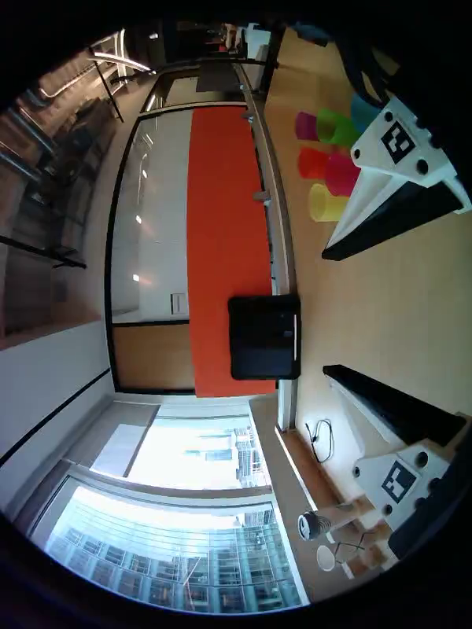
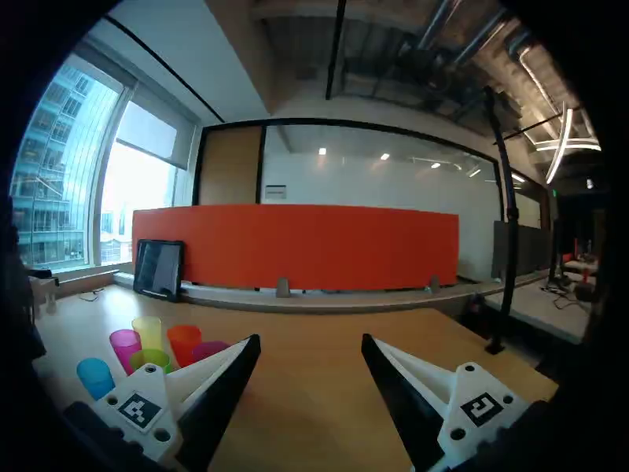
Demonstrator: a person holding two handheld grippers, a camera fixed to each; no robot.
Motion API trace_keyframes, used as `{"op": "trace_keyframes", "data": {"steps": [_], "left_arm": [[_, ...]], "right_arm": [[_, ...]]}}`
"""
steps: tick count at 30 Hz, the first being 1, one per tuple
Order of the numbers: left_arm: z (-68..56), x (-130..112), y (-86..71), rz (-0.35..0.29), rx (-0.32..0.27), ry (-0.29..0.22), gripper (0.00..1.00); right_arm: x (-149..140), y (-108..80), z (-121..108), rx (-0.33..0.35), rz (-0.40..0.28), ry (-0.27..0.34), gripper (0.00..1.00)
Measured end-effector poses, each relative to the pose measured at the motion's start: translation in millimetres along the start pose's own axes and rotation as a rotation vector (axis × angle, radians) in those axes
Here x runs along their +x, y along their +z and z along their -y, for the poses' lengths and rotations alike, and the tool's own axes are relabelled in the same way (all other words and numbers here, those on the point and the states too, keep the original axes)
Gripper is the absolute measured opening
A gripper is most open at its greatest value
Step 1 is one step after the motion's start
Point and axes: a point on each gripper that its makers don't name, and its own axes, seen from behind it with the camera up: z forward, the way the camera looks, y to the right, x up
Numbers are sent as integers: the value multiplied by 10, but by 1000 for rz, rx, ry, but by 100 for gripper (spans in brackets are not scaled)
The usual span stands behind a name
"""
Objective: Pour water
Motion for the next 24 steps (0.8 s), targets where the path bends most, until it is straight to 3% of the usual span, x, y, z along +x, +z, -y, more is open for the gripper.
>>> {"op": "trace_keyframes", "data": {"steps": [7, 14, 24], "left_arm": [[59, 438, 83, 6, -7, -1, 99], [91, 914, 184, -3, -30, -40, 99], [96, 1588, 269, -31, -70, -29, 99]], "right_arm": [[351, 86, -4, 24, 18, 8, 100], [786, 183, 3, 48, 15, 31, 100], [1316, 246, -4, 64, 4, 3, 100]]}}
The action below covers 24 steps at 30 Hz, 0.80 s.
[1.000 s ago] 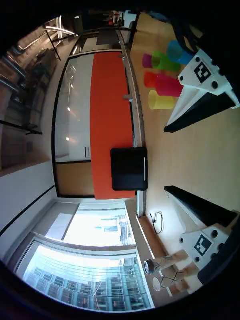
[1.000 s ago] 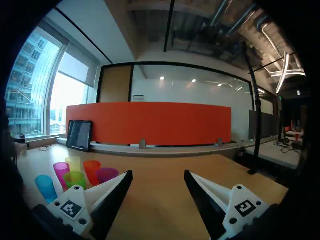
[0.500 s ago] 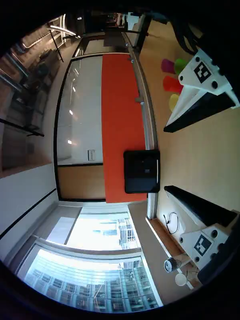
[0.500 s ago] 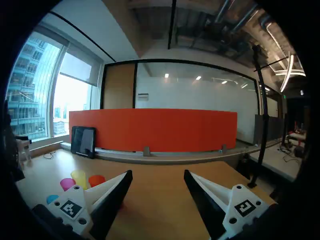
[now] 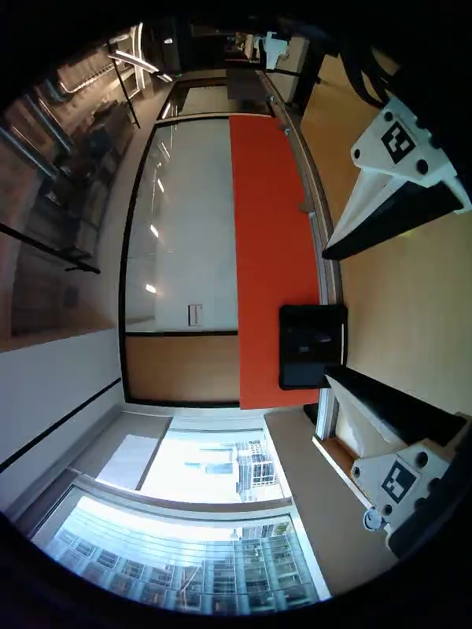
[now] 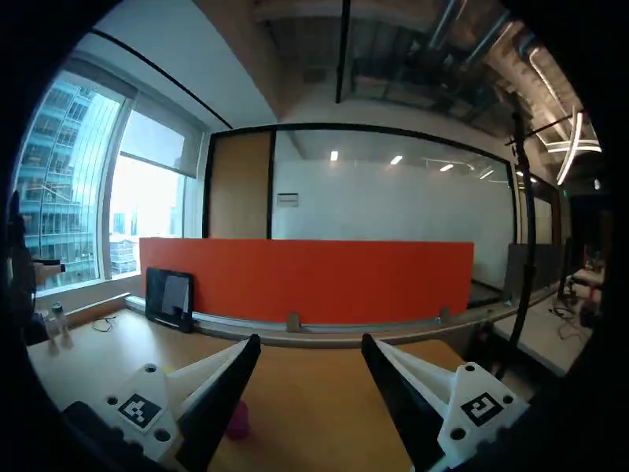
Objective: Pour water
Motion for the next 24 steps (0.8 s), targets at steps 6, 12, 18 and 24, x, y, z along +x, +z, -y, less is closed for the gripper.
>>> {"op": "trace_keyframes", "data": {"steps": [6, 12, 18, 24], "left_arm": [[-74, 236, 37, -3, -34, -2, 99], [-237, 293, 59, 9, -106, -20, 99], [-414, 312, 51, 21, -188, -31, 99], [-582, 347, 21, 17, -268, -20, 99]], "right_arm": [[260, 0, 43, 23, -9, -11, 100], [268, 2, 106, 65, 2, -15, 100], [301, -19, 218, 142, 12, -3, 100], [349, -46, 339, 230, 12, 18, 100]]}}
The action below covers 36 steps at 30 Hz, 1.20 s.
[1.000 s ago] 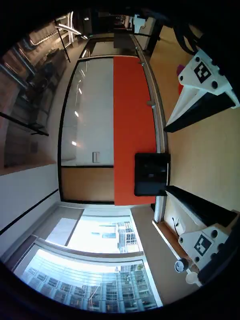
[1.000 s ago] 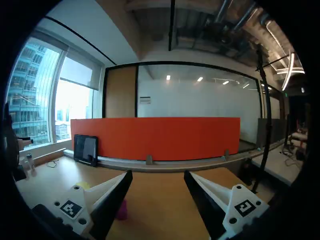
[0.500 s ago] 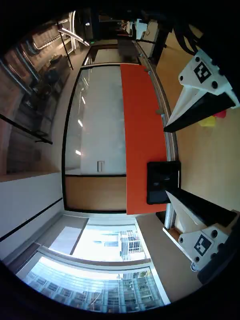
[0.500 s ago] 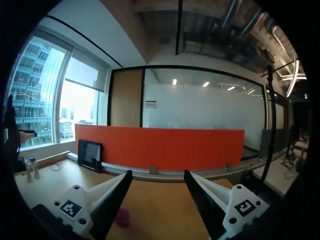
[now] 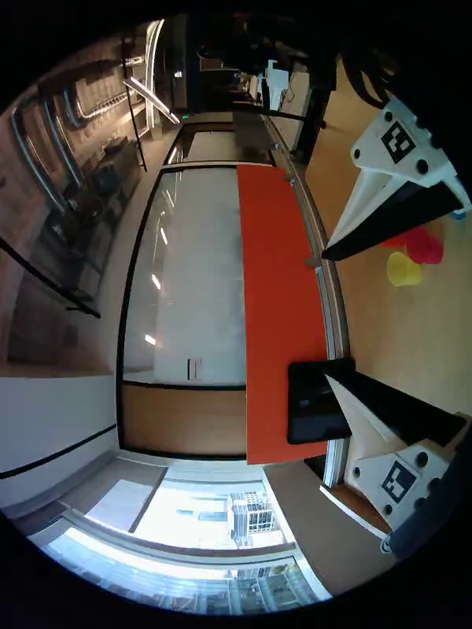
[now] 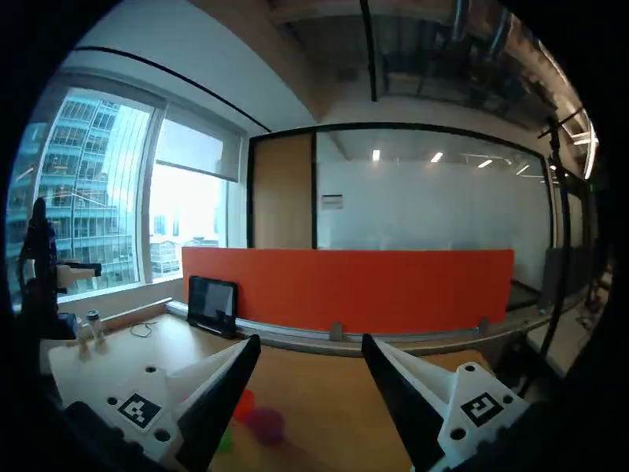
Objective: Pour water
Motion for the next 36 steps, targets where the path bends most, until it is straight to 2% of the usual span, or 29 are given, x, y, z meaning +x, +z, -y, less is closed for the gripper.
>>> {"op": "trace_keyframes", "data": {"steps": [8, 19, 26, 36], "left_arm": [[-302, -13, -14, 11, -123, 14, 99], [-591, -132, -25, 32, -243, 30, 99], [-770, -315, -20, 68, -327, 22, 99], [-993, -653, -48, 129, -427, 43, 99]], "right_arm": [[61, -21, 193, 109, 3, -29, 100], [-2, 16, 376, 206, 23, -43, 100], [-59, 45, 463, 257, 45, -42, 100], [-232, 97, 494, 305, 101, -56, 100]]}}
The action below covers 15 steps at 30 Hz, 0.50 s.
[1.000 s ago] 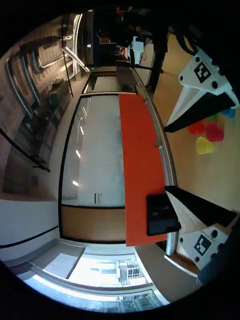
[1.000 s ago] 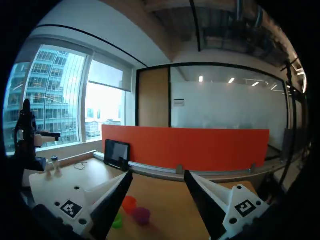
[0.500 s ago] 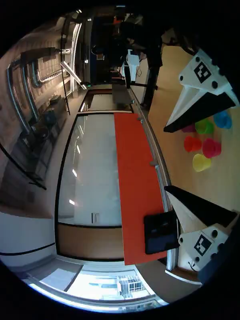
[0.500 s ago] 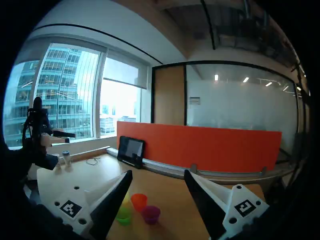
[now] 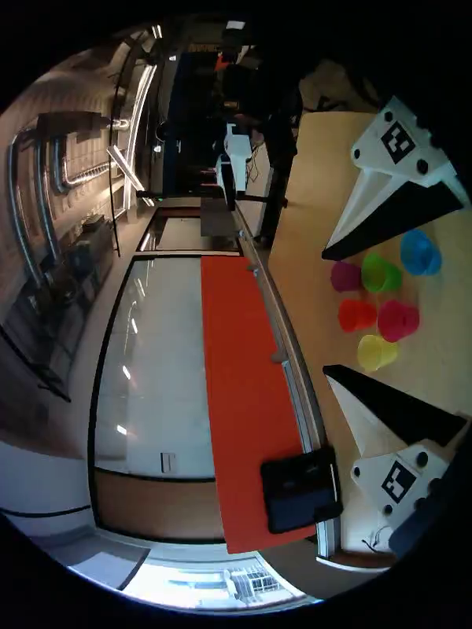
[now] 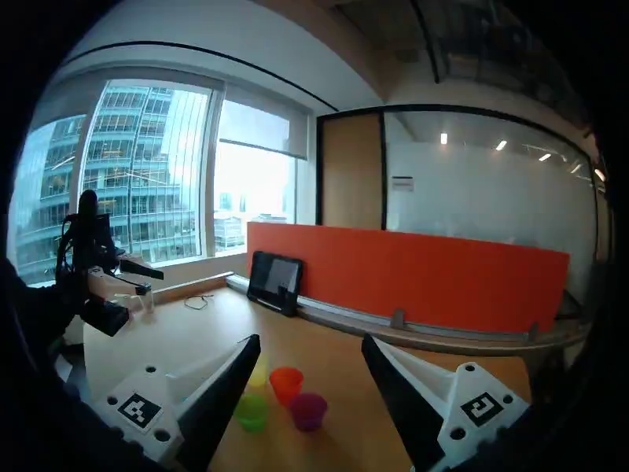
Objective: Pour water
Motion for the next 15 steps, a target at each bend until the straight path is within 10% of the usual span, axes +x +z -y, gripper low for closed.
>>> {"op": "trace_keyframes", "data": {"steps": [15], "left_arm": [[-287, -464, 167, 85, -113, 25, 99]], "right_arm": [[-281, 36, 78, 64, 71, -24, 100]]}}
